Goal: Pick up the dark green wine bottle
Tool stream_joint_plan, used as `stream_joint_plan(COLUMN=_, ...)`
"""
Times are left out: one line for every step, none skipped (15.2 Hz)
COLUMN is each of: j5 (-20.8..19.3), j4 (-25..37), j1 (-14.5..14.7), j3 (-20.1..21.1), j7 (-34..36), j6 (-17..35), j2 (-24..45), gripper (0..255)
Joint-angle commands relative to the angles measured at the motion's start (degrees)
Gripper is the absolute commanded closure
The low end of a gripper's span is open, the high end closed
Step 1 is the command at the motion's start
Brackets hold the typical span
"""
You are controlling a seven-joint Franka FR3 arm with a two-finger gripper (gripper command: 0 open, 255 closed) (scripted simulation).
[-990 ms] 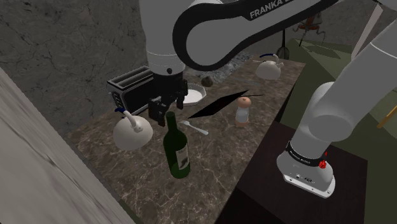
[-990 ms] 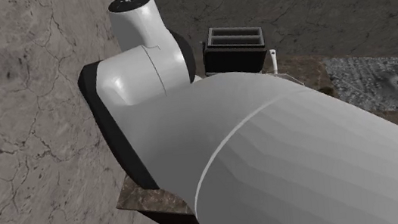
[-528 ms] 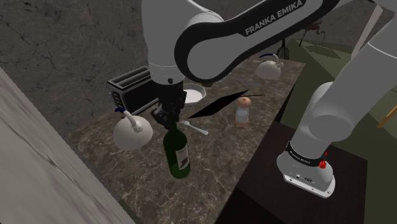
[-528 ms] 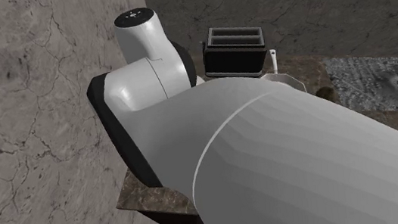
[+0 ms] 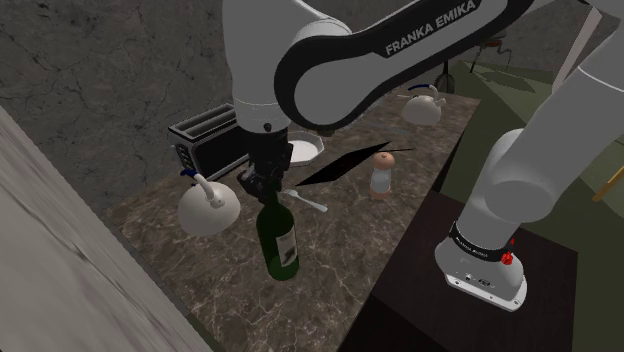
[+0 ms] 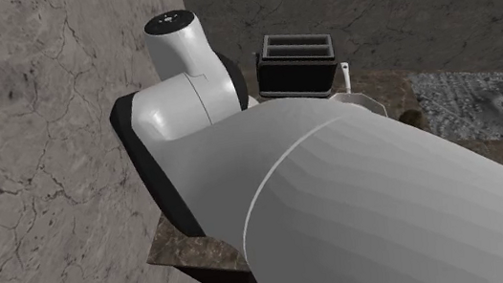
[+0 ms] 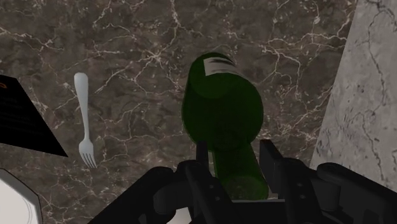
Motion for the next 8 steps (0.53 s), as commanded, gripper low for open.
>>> stream_joint_plan(j5=0.1, j4=0.5, j1=0.0, j3=-0.2, j7=-0.2, j6=-0.9, j2=-0.3, gripper=255)
stream_joint_plan(j5=0.2, j4=1.1, j1=0.0, j3=-0.3, j7=-0.3, j6=-1.7, j2=-0.5, gripper=255)
stream_joint_plan(j5=0.3, j4=1.7, j1=0.0, j3=-0.4, j7=-0.4, j6=-2.4, j2=-0.7, gripper=255)
stream_joint_plan(j5=0.4, j4=2.3, j1=0.0, j3=-0.5, j7=-0.5, j6=-3.2, j2=-0.9, gripper=255)
stream_joint_plan(j5=0.4, j4=2.9, j1=0.0, j3=-0.7, j7=-0.6, j6=-4.0, j2=-1.1, gripper=255)
stream_joint_plan(j5=0.5, j4=3.5, j1=0.0, j3=-0.8, j7=-0.6, j6=-4.8, j2=-1.3, gripper=255)
stream_joint_plan(j5=0.5, j4=4.2, j1=0.0, j3=-0.9, j7=-0.7, j6=-5.6, j2=-1.5, gripper=255)
stream_joint_plan(j5=0.5, j4=4.8, j1=0.0, j3=-1.0, j7=-0.8, j6=-6.4, j2=-1.6, gripper=255)
